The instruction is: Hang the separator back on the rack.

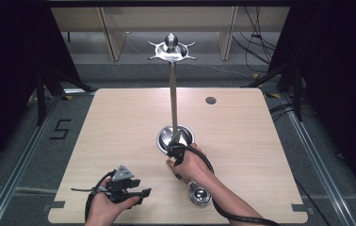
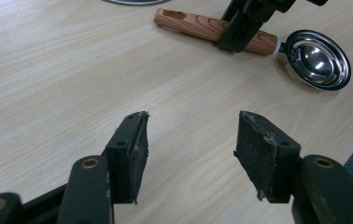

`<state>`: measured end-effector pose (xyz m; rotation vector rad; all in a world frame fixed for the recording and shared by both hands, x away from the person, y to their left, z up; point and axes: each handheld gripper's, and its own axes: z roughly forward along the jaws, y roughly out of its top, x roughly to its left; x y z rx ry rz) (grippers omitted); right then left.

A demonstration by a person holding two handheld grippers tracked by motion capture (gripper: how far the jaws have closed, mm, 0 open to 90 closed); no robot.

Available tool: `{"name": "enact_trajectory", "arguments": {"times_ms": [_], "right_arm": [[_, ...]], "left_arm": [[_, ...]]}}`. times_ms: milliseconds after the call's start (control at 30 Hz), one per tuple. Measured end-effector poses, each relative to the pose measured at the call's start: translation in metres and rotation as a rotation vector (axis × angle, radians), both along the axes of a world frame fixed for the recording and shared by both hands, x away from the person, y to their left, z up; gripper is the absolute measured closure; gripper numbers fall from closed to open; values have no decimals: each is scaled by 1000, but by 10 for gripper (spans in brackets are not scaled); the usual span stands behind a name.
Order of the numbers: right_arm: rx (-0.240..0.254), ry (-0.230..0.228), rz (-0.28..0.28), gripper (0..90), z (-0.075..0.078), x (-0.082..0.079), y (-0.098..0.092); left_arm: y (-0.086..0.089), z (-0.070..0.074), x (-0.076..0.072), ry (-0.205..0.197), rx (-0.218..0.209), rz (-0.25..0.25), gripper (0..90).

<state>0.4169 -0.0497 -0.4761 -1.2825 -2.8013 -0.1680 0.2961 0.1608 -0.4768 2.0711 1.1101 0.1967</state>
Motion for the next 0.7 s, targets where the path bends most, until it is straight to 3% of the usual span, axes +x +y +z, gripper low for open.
{"name": "enact_trajectory", "arguments": {"times_ms": [33, 167, 200, 233, 267, 300, 367, 500, 533, 600, 633, 667, 700], "right_arm": [[5, -4, 7, 686, 3, -1, -2], [36, -46, 64, 686, 15, -6, -9], [53, -67, 85, 686, 17, -6, -11], [77, -60, 61, 686, 22, -8, -10], [99, -74, 88, 686, 24, -8, -14], [104, -102, 90, 686, 25, -9, -17], [166, -119, 68, 687, 32, -9, -24], [209, -160, 82, 687, 39, -7, -39], [242, -205, 73, 688, 45, -9, -50], [297, -219, 38, 688, 50, -12, -56], [323, -253, 43, 688, 52, -12, -62], [323, -253, 43, 688, 52, -12, -62], [352, -275, 9, 689, 58, -16, -70]], "left_arm": [[1, 1, 0, 4, 4, -18, 427], [0, 0, 0, 4, -1, -5, 427], [0, 0, 0, 4, -3, -6, 427], [0, 0, 0, 1, 0, -2, 427], [0, -1, 0, -1, 6, 2, 426], [1, -1, 0, -1, 5, 2, 426], [0, -1, 0, -1, -2, 4, 426], [1, 0, 0, 4, -4, -4, 426], [1, 0, 0, 5, -5, -5, 425], [1, 0, 0, 3, -4, -3, 425], [1, 0, 0, 4, -4, -4, 425], [1, 0, 0, 4, -4, -4, 425], [1, -1, 1, 5, -1, -6, 425]]}}
